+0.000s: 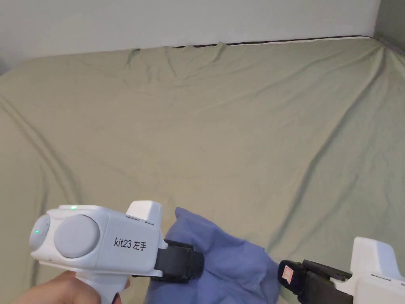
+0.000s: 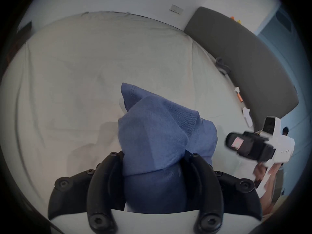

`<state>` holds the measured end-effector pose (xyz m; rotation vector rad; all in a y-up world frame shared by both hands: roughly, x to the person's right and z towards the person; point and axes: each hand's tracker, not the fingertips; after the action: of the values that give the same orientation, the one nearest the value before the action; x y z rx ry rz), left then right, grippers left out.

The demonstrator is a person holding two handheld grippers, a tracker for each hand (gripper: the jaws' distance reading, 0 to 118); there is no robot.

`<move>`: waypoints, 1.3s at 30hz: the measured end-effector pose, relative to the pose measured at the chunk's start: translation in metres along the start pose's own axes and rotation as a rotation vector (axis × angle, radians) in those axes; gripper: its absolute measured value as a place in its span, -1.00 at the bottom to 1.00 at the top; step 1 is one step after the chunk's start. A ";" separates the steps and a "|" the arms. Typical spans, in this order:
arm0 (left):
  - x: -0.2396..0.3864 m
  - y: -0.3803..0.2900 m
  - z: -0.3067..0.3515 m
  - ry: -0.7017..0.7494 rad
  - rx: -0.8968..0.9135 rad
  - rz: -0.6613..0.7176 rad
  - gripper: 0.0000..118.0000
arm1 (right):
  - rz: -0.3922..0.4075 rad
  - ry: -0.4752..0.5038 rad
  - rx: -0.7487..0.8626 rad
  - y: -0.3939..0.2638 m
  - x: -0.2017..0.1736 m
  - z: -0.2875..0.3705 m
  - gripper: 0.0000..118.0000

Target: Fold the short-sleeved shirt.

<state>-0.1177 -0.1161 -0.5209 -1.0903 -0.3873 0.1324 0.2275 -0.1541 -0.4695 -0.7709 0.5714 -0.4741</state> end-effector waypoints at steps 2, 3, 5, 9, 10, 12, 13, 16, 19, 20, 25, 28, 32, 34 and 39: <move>-0.019 0.003 0.020 0.051 -0.024 0.015 -0.13 | 0.019 -0.036 0.017 0.003 0.000 0.006 -1.00; -0.032 0.002 0.031 0.059 -0.021 0.007 -0.13 | 0.028 -0.047 0.019 0.004 0.000 0.008 -1.00; -0.070 -0.002 0.059 0.150 -0.027 0.044 -0.14 | 0.027 -0.072 0.022 0.004 0.001 0.010 -1.00; -0.157 -0.020 0.109 0.353 -0.024 0.207 -0.14 | 0.027 -0.117 0.017 0.001 -0.003 0.009 -1.00; -0.181 -0.025 0.119 0.409 -0.041 0.254 -0.15 | 0.027 -0.128 0.007 0.000 -0.004 0.007 -1.00; -0.223 -0.036 0.136 0.479 -0.059 0.311 -0.15 | 0.034 -0.144 -0.004 -0.001 -0.010 0.003 -1.00; -0.237 -0.039 0.140 0.526 -0.081 0.347 -0.16 | 0.038 -0.145 -0.008 -0.001 -0.013 0.001 -1.00; -0.273 -0.051 0.130 0.548 -0.105 0.404 -0.15 | 0.025 -0.157 -0.003 -0.001 -0.024 -0.009 -1.00; -0.290 -0.064 0.100 0.504 -0.086 0.482 0.37 | 0.032 -0.151 -0.018 -0.002 -0.035 -0.019 -1.00; -0.297 -0.067 0.099 0.545 -0.054 0.518 0.65 | 0.051 -0.158 -0.033 -0.003 -0.039 -0.021 -1.00; -0.305 -0.077 0.130 0.449 -0.095 0.588 0.93 | 0.085 -0.156 -0.039 0.002 -0.046 -0.026 -1.00; -0.296 -0.077 0.165 0.537 -0.105 0.573 0.81 | 0.089 -0.148 -0.016 0.007 -0.051 -0.023 -1.00; -0.252 -0.065 0.217 0.742 -0.014 0.447 0.53 | 0.130 -0.163 0.016 0.015 -0.058 -0.010 -1.00; -0.220 -0.057 0.239 0.827 0.045 0.386 0.02 | 0.170 -0.210 0.047 0.018 -0.064 -0.001 -1.00; -0.108 -0.041 0.269 0.670 0.331 0.070 -0.94 | 0.218 -0.302 0.122 0.030 -0.086 0.030 -1.00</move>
<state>-0.3208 0.0586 -0.4027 -0.7627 0.2693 -0.1078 0.1877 -0.0695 -0.4491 -0.6398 0.3356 -0.1836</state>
